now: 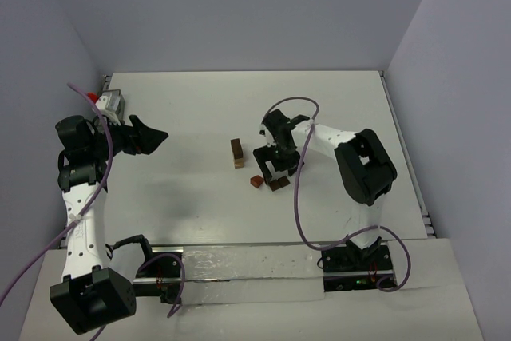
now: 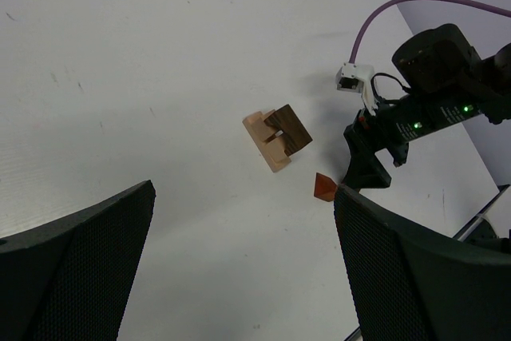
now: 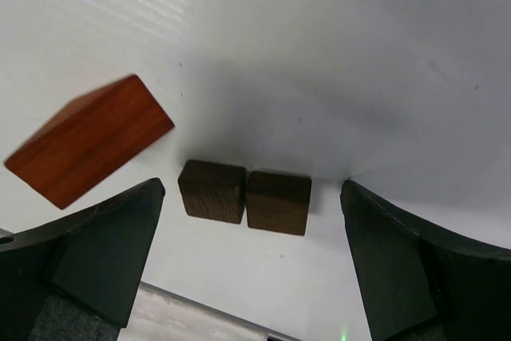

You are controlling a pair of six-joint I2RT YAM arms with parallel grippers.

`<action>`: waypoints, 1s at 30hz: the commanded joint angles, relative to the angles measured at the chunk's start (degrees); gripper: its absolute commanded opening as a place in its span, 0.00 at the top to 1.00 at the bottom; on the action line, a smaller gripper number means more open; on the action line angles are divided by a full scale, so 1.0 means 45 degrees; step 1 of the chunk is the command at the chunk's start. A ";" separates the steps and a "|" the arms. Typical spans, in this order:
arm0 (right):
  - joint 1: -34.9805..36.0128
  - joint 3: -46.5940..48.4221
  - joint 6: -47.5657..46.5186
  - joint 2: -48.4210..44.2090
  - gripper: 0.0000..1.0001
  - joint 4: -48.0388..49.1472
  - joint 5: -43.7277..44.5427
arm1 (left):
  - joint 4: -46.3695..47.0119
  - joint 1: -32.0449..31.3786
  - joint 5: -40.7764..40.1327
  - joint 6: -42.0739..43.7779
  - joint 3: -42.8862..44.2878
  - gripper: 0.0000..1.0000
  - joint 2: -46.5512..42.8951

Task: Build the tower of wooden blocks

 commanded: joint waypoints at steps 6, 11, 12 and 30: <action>0.1126 -0.0871 0.1820 -0.0523 0.00 -0.0032 0.3072 | 0.0595 0.0064 0.0228 -0.0149 0.0093 0.01 -0.0115; 0.1270 -0.1068 0.2166 -0.0496 0.00 0.0119 0.3688 | 0.0507 0.0051 0.0188 -0.0080 0.0152 0.01 -0.0174; 0.1270 -0.1091 0.2206 -0.0529 0.00 0.0175 0.3705 | 0.0523 0.0051 0.0188 -0.0064 0.0152 0.01 -0.0174; 0.1270 -0.1005 0.2381 -0.0658 0.16 0.0326 0.3124 | 0.0540 0.0054 0.0225 -0.0002 0.0057 0.01 -0.0138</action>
